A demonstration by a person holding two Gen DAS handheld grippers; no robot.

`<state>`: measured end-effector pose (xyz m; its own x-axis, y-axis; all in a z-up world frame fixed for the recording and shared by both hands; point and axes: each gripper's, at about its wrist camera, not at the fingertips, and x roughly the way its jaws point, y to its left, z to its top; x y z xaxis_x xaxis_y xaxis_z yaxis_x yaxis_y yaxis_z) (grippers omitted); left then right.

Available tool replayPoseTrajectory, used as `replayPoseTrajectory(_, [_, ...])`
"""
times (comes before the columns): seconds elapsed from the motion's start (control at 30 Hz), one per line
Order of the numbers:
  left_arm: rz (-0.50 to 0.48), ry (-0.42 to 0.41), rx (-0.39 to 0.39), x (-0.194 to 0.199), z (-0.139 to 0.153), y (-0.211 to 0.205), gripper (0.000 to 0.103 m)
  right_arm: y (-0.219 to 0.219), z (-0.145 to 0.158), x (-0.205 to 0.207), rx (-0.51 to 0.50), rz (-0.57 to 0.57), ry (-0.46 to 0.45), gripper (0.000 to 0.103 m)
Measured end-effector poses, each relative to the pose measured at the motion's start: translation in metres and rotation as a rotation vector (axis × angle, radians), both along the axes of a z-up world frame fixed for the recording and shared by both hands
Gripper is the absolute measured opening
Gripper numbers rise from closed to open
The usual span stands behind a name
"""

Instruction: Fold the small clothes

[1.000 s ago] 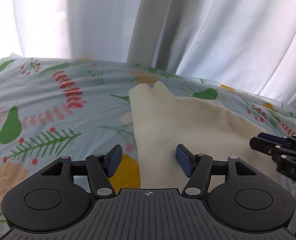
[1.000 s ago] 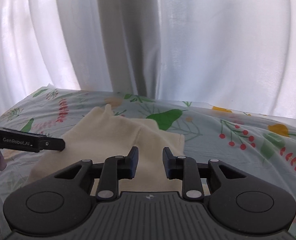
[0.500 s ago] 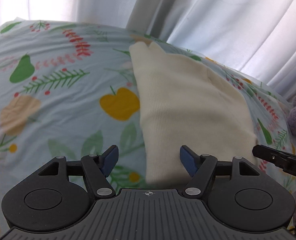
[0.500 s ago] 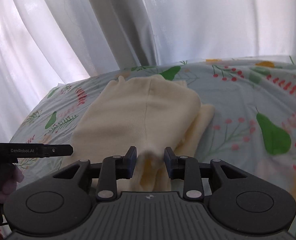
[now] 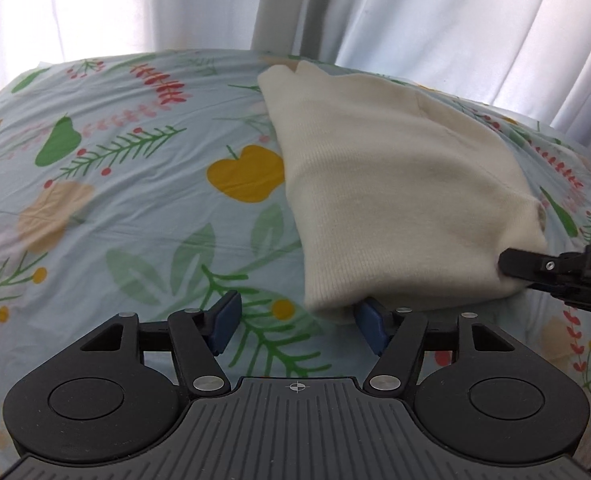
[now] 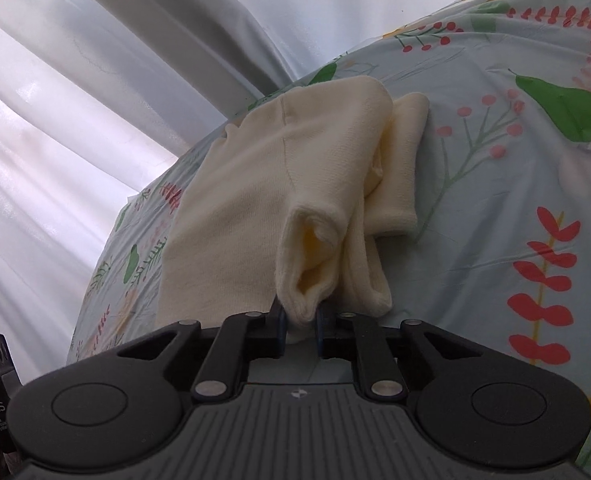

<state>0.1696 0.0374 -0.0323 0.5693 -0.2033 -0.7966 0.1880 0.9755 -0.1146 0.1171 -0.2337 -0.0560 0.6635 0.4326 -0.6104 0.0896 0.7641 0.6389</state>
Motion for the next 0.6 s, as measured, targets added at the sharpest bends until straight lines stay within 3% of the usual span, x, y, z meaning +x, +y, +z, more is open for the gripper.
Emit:
replayPoseTrajectory(0.1, [0.028,-0.014,0.025,0.003,0.001,0.002,0.069,-0.021,0.009,-0.009,0.262,-0.036,-0.119,0.011])
replayPoseTrajectory(0.17, [0.062,0.001,0.013,0.005,0.0,0.008,0.073,-0.032,0.012,-0.013,0.311,-0.062,-0.151,0.011])
replayPoseTrajectory(0.3, [0.105,0.041,-0.055,0.007,-0.001,0.021,0.072,-0.017,0.005,-0.007,-0.06,-0.031,-0.031,0.011])
replayPoseTrajectory(0.37, [0.113,0.046,-0.052,0.007,0.0,0.022,0.072,-0.003,-0.002,-0.01,-0.174,0.016,-0.046,0.011])
replayPoseTrajectory(0.43, [0.132,0.05,-0.052,0.008,0.001,0.023,0.072,0.006,0.003,-0.011,-0.229,0.028,-0.052,0.011])
replayPoseTrajectory(0.6, [0.164,0.062,-0.049,0.005,0.003,0.025,0.072,0.004,0.002,-0.01,-0.216,0.066,-0.045,0.011])
